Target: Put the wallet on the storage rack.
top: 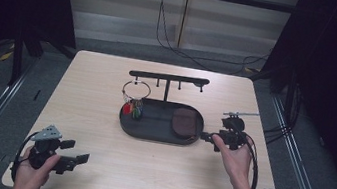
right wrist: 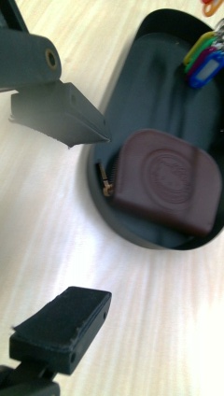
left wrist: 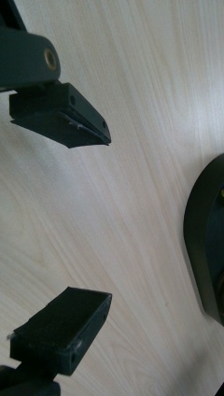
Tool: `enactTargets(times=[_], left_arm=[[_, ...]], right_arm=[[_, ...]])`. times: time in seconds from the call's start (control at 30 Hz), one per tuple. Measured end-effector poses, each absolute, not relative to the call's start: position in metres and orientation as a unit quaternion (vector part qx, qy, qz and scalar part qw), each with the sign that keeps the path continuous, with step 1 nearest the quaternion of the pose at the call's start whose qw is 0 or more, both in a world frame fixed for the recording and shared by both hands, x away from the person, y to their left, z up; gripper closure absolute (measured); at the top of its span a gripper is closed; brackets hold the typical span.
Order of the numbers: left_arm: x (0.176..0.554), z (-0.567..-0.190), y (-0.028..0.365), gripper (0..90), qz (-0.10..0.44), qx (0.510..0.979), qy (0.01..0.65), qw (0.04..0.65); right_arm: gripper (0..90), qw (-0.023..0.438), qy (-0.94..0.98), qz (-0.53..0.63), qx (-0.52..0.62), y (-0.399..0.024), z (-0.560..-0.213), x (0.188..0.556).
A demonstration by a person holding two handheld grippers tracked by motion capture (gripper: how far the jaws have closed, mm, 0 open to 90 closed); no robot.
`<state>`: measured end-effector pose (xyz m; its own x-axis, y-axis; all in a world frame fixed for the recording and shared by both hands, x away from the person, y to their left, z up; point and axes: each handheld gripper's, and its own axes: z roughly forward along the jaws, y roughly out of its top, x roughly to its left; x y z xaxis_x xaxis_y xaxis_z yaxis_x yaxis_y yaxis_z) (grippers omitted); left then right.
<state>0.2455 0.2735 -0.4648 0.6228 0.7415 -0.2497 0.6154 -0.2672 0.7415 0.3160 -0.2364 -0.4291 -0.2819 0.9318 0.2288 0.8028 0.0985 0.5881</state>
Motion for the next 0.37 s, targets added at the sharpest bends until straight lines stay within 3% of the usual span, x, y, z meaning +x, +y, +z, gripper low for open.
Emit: enactTargets(times=[0.37], left_arm=[[0.245, -0.464, 0.274, 19.9, 0.074, 0.793, 0.426, 0.429]], right_arm=[[18.8, 0.128, 0.725, 0.33, 0.59, -0.251, -0.461, 0.283]])
